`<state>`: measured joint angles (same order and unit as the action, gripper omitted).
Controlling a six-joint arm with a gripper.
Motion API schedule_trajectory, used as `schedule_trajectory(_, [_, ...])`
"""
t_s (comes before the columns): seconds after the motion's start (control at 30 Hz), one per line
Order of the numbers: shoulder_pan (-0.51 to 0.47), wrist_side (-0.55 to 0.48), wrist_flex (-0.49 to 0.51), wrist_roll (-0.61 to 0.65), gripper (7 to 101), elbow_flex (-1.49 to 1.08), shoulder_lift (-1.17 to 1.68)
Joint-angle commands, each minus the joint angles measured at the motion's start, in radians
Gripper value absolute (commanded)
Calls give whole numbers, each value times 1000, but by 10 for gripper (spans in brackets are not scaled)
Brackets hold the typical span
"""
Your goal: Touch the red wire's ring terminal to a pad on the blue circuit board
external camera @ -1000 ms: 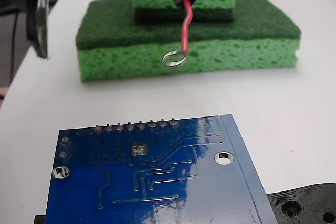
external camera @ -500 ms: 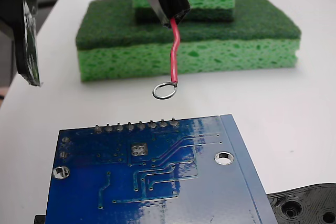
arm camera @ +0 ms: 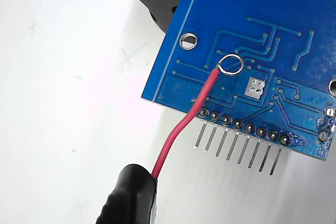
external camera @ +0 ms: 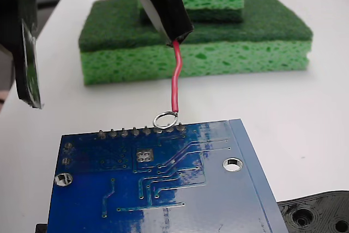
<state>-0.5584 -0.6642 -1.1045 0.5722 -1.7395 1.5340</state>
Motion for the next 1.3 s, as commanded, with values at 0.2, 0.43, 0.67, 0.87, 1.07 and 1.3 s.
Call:
schedule_trajectory(0.2, [-8, 5, 25, -2, 1003, -23, 3])
schedule_trajectory(0.43, [-11, 5, 34, -5, 1003, -28, 5])
schedule_trajectory(0.67, [-14, 5, 52, -15, 1003, -32, 5])
schedule_trajectory(0.87, [-17, 6, 61, -15, 1003, -41, 2])
schedule_trajectory(1.07, [-17, 5, 69, -15, 1003, -49, 2])
schedule_trajectory(1.3, [-15, 3, 83, -20, 1003, -58, 2])
